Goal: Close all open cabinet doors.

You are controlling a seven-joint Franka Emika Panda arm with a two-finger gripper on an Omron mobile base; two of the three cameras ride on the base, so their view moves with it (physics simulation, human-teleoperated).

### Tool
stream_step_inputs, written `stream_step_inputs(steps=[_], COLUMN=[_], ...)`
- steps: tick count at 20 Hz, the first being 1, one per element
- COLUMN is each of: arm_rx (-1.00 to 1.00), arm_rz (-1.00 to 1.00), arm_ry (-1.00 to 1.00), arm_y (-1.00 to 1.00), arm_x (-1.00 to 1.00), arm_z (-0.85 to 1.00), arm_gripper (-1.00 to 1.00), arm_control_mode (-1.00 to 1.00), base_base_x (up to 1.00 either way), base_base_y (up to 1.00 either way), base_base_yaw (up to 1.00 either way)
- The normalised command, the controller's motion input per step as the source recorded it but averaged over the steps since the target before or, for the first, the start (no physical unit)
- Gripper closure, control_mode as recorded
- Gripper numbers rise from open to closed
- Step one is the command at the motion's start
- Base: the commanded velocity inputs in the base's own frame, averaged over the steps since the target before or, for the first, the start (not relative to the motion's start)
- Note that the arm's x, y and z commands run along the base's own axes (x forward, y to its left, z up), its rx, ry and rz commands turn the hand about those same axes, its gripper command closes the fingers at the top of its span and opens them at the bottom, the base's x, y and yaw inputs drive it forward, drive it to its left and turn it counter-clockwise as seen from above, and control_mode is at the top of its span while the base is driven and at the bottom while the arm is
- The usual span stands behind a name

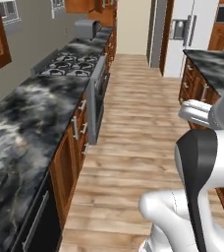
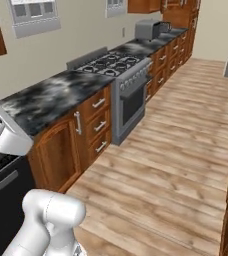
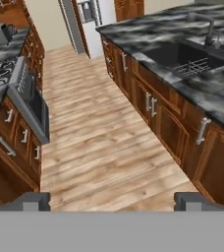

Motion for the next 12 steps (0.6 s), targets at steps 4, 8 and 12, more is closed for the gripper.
stream_step_inputs(steps=[4,8,12], arm_rx=[0.0,0.0,0.0], arm_rz=[0.0,0.0,0.0], arm_ry=[0.0,0.0,0.0], arm_y=[0.0,0.0,0.0], arm_x=[0.0,0.0,0.0], arm_z=[0.0,0.0,0.0], arm_gripper=[-1.0,-1.0,-1.0], arm_control_mode=[1.0,1.0,1.0], base_base_x=[1.0,1.0,1.0], base_base_y=[-0.05,-0.01,0.0], base_base_yaw=[-0.08,-0.08,-0.08])
